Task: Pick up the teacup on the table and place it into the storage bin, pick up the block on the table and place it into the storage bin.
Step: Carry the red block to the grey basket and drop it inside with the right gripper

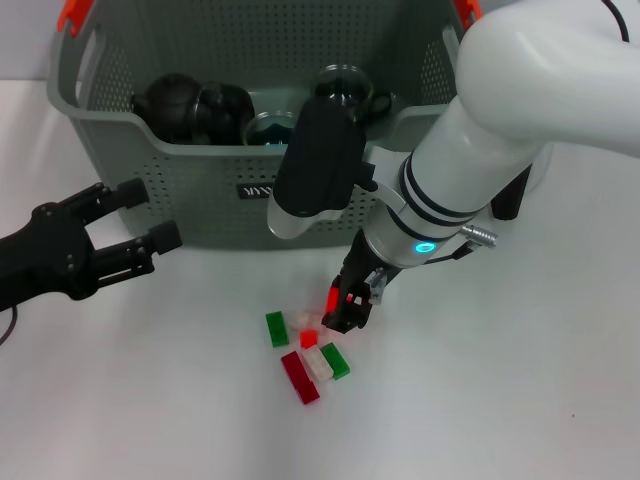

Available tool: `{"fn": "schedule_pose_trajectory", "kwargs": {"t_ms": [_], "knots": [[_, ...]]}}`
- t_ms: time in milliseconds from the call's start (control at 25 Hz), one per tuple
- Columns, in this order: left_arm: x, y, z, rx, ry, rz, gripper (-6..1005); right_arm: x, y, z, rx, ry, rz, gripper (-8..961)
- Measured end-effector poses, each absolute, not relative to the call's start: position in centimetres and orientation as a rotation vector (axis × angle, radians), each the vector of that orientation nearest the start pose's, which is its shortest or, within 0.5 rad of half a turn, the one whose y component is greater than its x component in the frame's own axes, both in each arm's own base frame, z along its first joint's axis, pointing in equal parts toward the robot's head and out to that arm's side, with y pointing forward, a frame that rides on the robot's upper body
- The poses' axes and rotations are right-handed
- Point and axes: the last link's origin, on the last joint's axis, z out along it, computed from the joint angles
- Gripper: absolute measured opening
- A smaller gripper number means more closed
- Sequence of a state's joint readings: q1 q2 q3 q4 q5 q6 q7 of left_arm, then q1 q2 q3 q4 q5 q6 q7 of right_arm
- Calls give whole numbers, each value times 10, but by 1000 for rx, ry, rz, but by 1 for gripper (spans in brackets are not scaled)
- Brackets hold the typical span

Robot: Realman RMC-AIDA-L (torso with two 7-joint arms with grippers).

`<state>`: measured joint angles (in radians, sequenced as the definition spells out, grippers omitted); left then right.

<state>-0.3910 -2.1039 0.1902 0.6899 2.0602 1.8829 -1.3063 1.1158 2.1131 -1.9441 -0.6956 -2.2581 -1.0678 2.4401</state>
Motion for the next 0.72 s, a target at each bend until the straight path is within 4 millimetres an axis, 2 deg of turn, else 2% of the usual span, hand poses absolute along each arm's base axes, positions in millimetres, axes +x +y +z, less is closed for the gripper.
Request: {"fn": "schedule_pose_trajectory", "kwargs": {"t_ms": [440, 720], "knots": [[-300, 252, 58, -2464, -688, -1109, 878, 87, 370, -131, -2872, 258, -650, 449], [-298, 243, 61, -2524, -679, -1115, 878, 57, 368, -108, -2899, 264, -520, 448]]}}
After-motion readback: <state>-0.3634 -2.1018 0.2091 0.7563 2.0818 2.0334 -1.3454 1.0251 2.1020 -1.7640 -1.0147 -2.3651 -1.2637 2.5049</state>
